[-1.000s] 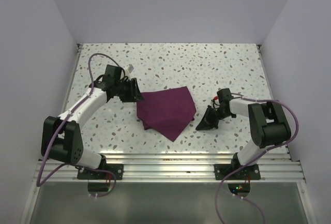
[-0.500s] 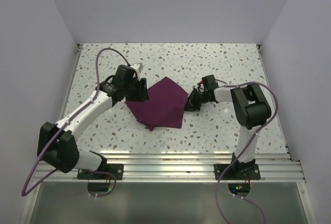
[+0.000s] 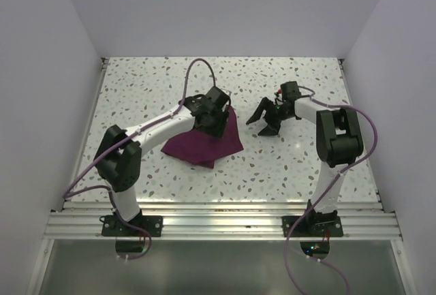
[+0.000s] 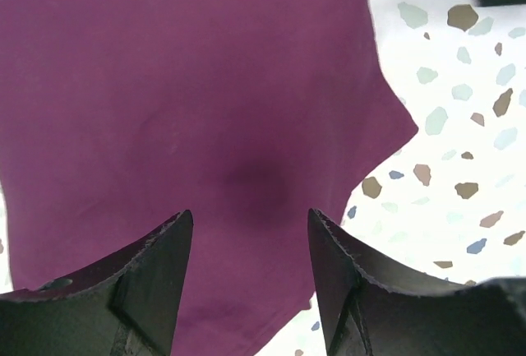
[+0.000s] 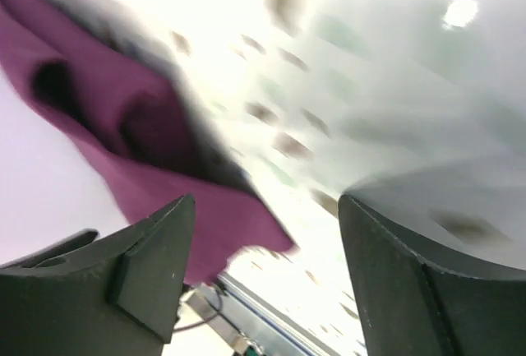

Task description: Prepare the surgical pack

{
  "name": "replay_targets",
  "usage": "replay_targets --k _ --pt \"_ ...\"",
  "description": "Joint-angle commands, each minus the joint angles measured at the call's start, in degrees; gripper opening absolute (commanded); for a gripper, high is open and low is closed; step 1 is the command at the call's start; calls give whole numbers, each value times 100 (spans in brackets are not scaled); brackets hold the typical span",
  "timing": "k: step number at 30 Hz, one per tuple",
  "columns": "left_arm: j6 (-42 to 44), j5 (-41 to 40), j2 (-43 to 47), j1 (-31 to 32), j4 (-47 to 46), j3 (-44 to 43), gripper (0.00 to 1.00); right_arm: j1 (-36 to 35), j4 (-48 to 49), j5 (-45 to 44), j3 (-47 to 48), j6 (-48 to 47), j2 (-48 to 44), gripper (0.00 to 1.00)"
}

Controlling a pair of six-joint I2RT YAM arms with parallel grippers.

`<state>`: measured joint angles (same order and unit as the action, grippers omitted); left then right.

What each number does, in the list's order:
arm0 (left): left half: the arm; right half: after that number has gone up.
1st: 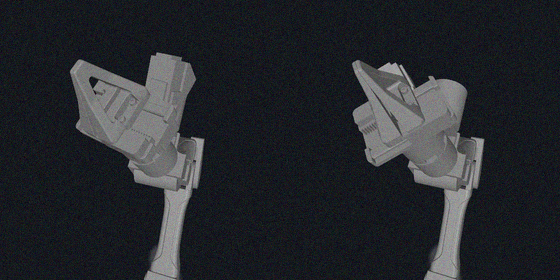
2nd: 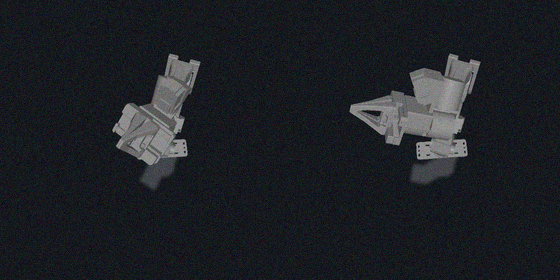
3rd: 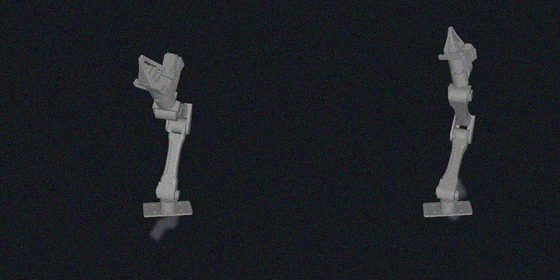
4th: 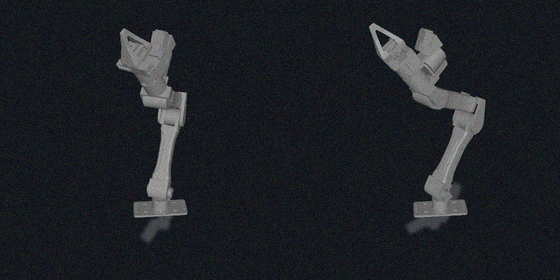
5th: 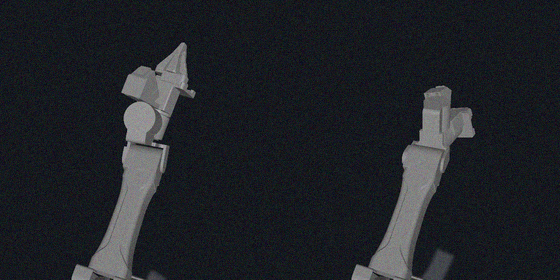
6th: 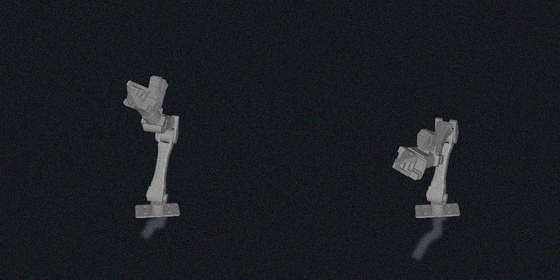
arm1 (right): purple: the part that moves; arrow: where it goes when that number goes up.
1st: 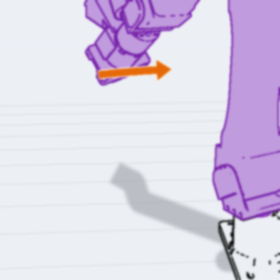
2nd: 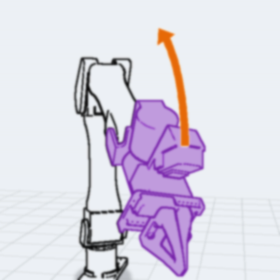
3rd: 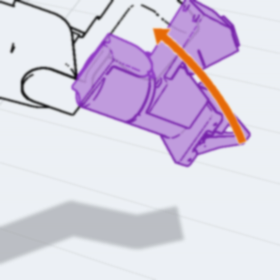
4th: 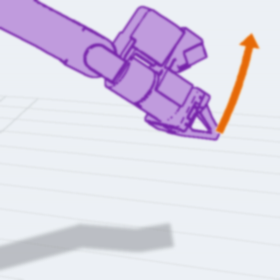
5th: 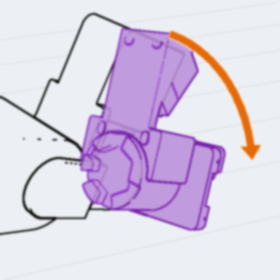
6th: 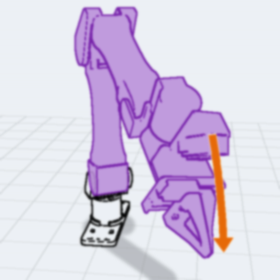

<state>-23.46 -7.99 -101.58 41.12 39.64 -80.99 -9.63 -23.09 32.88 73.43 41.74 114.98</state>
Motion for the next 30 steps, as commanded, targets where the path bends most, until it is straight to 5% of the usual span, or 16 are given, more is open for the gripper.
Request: replay_targets --k 1,8,24,30 --pt "-237 -642 -466 317 834 -645 62 259 -758 -546 -644 -868 -607 77" --pt "-413 -774 -705 589 1248 -866 62 286 -460 -450 -1436 -965 -1153 80" --pt "-545 -643 -1118 774 1160 -822 50 137 -372 -520 -1507 -1036 -1197 82" --pt "-475 -801 -1110 766 1178 -927 20 -92 -293 -353 -1560 -992 -1267 77"
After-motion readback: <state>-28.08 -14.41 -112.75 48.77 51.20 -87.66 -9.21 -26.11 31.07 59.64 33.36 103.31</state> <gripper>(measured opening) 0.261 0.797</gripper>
